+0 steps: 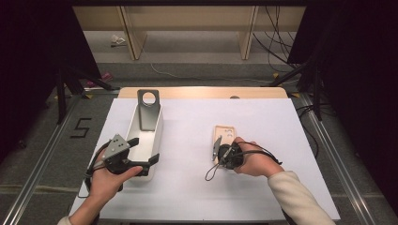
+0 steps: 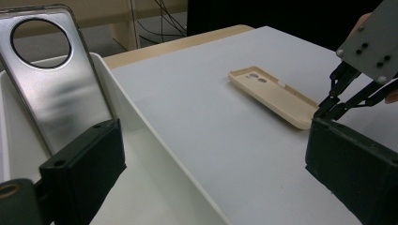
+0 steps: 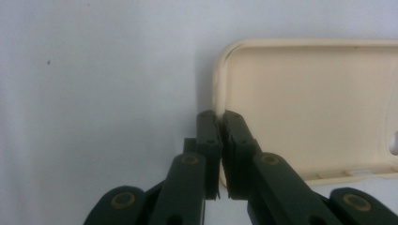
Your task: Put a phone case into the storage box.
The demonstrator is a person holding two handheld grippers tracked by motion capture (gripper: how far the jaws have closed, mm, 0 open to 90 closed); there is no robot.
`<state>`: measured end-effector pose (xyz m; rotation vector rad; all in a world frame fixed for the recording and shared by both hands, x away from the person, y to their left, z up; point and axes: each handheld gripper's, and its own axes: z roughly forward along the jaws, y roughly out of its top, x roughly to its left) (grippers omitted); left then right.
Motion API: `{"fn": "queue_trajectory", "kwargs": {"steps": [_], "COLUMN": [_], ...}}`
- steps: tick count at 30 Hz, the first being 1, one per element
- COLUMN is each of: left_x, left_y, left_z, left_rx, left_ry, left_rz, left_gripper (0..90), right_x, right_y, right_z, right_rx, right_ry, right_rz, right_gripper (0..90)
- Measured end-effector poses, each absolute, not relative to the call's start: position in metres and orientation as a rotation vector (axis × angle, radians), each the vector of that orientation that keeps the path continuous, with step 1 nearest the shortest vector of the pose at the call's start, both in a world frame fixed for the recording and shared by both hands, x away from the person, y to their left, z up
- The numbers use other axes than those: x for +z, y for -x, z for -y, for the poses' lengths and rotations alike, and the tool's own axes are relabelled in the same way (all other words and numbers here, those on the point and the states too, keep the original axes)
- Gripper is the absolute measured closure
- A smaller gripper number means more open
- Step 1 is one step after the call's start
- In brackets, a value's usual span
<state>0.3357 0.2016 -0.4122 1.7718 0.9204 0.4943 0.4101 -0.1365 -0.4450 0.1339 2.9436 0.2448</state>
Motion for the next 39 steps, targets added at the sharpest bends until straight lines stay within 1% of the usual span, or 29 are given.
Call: {"fn": "queue_trajectory", "kwargs": {"steps": [8, 11, 18, 25, 27, 33, 39], "left_x": [-0.412, -0.412, -0.411, -0.405, -0.403, -0.395, -0.384], "left_y": [-0.336, -0.336, -0.337, -0.341, -0.343, -0.353, -0.369], "left_z": [-0.202, -0.202, -0.202, -0.199, -0.198, -0.186, -0.163], "left_rx": [0.495, 0.495, 0.494, 0.483, 0.478, 0.468, 0.450], "left_ry": [-1.772, -1.772, -1.767, -1.755, -1.760, -1.779, -1.817], "left_rz": [-0.921, -0.921, -0.925, -0.928, -0.932, -0.914, -0.880], "left_gripper": [5.0, 5.2, 6.1, 9.4, 12.9, 15.1, 15.9], "right_x": [-0.435, -0.431, -0.426, -0.421, -0.420, -0.417, -0.415], "right_y": [-0.409, -0.408, -0.407, -0.401, -0.395, -0.383, -0.376], "right_z": [0.144, 0.147, 0.148, 0.144, 0.141, 0.132, 0.126], "right_rx": [0.383, 0.507, 0.653, 0.783, 0.818, 0.852, 0.874], "right_ry": [-0.208, -0.273, -0.304, -0.309, -0.298, -0.254, -0.214], "right_rz": [-2.933, -2.935, -2.899, -2.859, -2.846, -2.839, -2.839], "right_gripper": [87.0, 87.0, 87.1, 87.2, 87.3, 87.4, 87.5]}}
